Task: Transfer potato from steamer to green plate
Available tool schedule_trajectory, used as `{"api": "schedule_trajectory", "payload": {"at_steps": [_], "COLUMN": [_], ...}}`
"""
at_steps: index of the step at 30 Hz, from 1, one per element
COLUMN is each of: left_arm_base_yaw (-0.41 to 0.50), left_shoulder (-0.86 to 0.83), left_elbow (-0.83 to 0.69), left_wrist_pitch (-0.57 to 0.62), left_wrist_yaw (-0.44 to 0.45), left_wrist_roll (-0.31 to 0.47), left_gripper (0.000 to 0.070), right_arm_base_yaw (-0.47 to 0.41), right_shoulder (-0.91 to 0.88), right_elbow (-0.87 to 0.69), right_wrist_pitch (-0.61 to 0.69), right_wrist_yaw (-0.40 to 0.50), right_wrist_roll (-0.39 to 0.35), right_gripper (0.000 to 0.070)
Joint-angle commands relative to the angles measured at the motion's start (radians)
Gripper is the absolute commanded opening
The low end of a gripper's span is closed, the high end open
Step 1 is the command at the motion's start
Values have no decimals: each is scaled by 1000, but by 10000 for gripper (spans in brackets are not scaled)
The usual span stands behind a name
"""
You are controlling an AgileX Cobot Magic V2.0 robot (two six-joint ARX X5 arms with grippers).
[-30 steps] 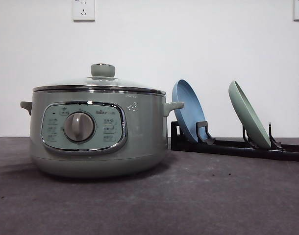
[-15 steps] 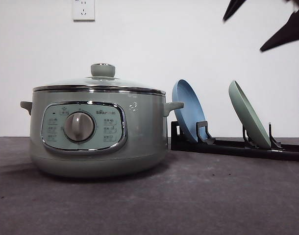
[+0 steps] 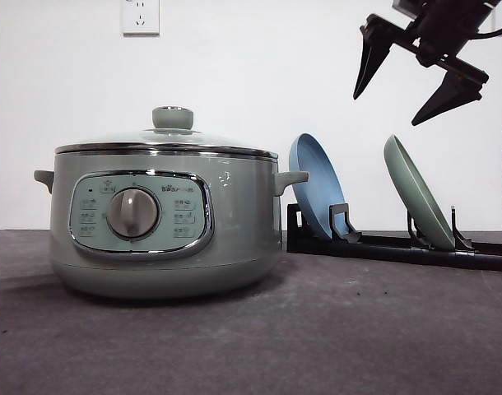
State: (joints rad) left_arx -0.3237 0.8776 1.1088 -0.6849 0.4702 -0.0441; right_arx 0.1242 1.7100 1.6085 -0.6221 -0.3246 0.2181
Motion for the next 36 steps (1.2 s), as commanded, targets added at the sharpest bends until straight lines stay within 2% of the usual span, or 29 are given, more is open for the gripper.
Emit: {"api": "schedule_trajectory", "payload": {"at_steps": [1,4,7,14,19,26,31,36], "left_arm_base_yaw": [-4,-4,-4,-4,-4,-4,-4,-4], "left_shoulder": [7,7,7,8,16,25,25,26], "left_elbow": [19,19,19,19,19,19,19,19], "left_wrist_pitch": [2,0,0,0,0,-2,-1,-1], "left_wrist_yaw": [2,2,2,2,2,2,2,2], "left_wrist_roll": [-5,-5,-4,-1,0,0,0,0], "left_gripper": [676,676,676,676,676,676,676,676], "right_arm_base_yaw": [2,-5,-12,-30,-37,-42,-42,-42], "right_shoulder": [39,84,118,168,188,210,212,213], "right_elbow": [56,109,135,141,141,141,141,141], "right_wrist_pitch": [-6,-16,-10,-7,14,28,41,42], "right_wrist_yaw": [25,39,39,38,39,45,46,45], "right_wrist_roll": [11,11,22,36,37,44,44,44], "right_gripper": [692,688,635,594,459,355,217,122]}}
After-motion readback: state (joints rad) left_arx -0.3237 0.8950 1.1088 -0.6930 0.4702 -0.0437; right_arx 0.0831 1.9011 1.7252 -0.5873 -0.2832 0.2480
